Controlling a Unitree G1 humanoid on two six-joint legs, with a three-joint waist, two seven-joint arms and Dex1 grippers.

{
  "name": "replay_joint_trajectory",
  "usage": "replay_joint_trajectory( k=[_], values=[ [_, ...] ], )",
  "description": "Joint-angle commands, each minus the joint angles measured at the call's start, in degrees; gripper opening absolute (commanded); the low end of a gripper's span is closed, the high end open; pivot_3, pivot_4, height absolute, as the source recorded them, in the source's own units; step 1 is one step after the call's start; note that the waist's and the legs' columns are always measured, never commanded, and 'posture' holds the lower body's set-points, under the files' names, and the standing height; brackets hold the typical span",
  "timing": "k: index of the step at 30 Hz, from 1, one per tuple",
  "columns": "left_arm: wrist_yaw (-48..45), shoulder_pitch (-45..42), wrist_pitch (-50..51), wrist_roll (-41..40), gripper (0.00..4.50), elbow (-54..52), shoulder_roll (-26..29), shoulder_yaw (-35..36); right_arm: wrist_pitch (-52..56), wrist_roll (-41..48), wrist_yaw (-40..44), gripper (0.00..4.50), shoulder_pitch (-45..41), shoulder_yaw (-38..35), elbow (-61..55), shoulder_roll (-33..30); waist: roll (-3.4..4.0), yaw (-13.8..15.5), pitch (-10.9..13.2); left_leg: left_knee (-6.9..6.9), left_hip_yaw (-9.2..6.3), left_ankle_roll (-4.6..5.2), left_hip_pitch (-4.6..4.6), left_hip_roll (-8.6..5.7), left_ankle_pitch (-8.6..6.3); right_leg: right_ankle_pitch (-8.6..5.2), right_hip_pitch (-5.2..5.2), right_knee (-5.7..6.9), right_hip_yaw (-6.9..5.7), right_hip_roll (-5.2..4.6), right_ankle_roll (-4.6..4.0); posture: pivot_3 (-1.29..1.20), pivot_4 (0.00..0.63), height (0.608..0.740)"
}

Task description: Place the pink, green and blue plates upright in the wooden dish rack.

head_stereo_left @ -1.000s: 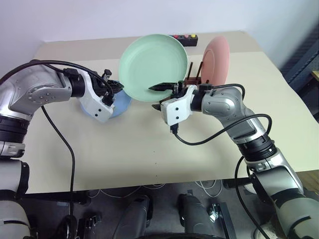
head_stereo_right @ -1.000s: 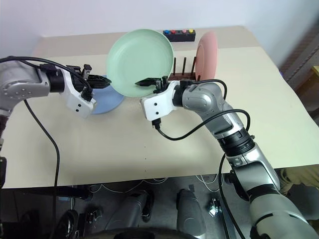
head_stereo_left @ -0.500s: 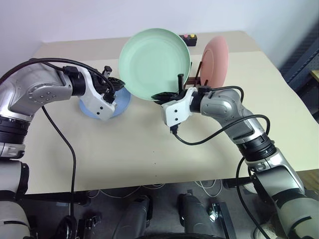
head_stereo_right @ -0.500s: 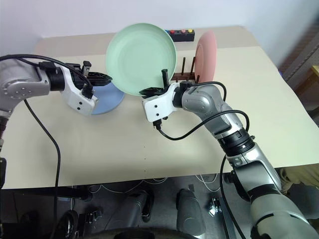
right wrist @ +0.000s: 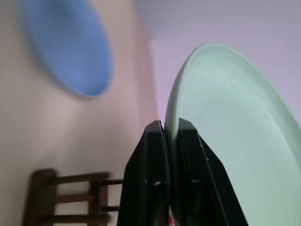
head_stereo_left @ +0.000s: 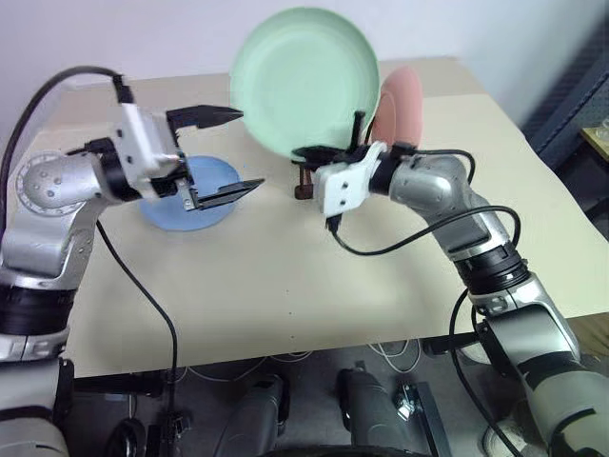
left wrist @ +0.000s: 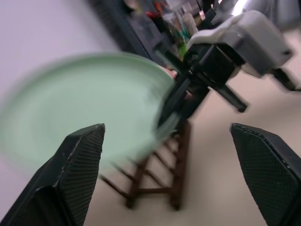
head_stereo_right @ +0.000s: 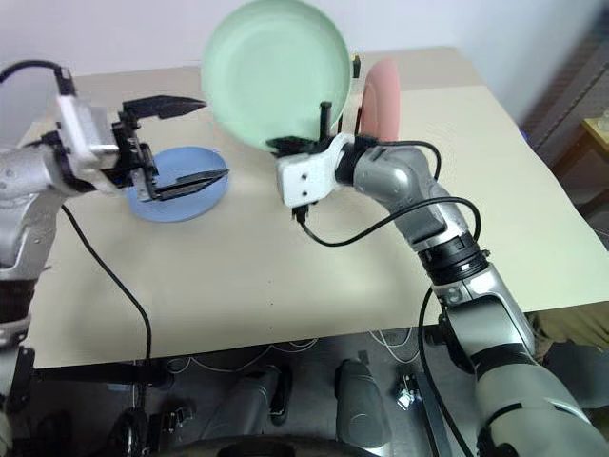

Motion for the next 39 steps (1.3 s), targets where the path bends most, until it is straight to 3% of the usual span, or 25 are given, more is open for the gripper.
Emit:
replay_joint_trajectory(
  k=[1, 4, 8, 10, 22, 30, 39],
  values=[
    [3.55, 2.05, 12.64, -13.04, 4.45, -5.29, 0.18, 7.01, 11.25, 16.8, 3.33, 0.0, -2.99, -7.4, -2.77, 4.44, -0.01, 0.04, 0.0, 0.0, -0.01, -0.03, 0.0, 0.04, 0.0, 0.02, 0.01, -0.02, 0.0, 0.05, -0.04, 0.0, 0.15, 0.74],
    [6.9, 3.14, 19.02, -17.95, 4.45, -6.03, -0.66, 9.93, 24.5, 31.26, 6.61, 0.0, -4.5, -13.17, -5.14, 6.89, 0.0, 0.53, 0.0, 0.01, -0.03, -0.03, 0.02, 0.05, -0.02, 0.05, 0.06, -0.07, 0.01, 0.07, -0.08, 0.0, 0.15, 0.74],
    [9.06, 4.29, 22.12, -18.6, 4.45, -6.92, -1.75, 11.96, 42.67, 48.9, 4.7, 0.0, -7.58, -21.56, -6.57, 8.54, 0.0, 0.73, 0.0, 0.01, -0.04, 0.04, 0.02, 0.05, -0.07, 0.08, 0.1, -0.14, 0.01, 0.07, -0.12, 0.0, 0.15, 0.74],
    [9.52, 4.85, 23.29, -19.12, 4.45, -7.65, -2.08, 12.86, 47.6, 53.59, 2.57, 0.0, -8.87, -25.02, -5.03, 8.45, 0.0, 0.74, 0.0, -0.01, -0.04, 0.16, 0.02, 0.05, -0.15, 0.08, 0.09, -0.14, 0.01, 0.07, -0.13, 0.0, 0.15, 0.74],
    [8.21, 7.9, 28.06, -22.14, 4.45, -11.67, -2.58, 15.7, 61.47, 70.12, -16.98, 0.0, -13.96, -44.48, 12.97, 9.23, 0.03, 0.54, 0.0, -0.09, 0.03, 0.14, 0.02, 0.06, -0.18, 0.11, 0.04, -0.18, 0.04, 0.05, -0.19, 0.0, 0.15, 0.74],
    [7.91, 7.97, 27.98, -21.08, 4.45, -12.0, -3.29, 16.04, 64.19, 76.83, -23.96, 0.0, -14.86, -47.9, 12.67, 11.24, 0.03, 0.52, 0.0, -0.12, 0.07, 0.14, 0.02, 0.1, -0.18, 0.11, 0.01, -0.19, 0.05, 0.05, -0.19, 0.0, 0.15, 0.74],
    [7.39, 8.69, 27.64, -19.92, 4.45, -12.58, -3.27, 16.21, 60.04, 72.71, -22.98, 0.0, -11.33, -43.69, 11.58, 10.62, 0.03, 0.53, 0.0, -0.12, 0.08, 0.16, 0.02, 0.09, -0.19, 0.11, 0.02, -0.2, 0.05, 0.05, -0.19, 0.0, 0.15, 0.74]
  ],
)
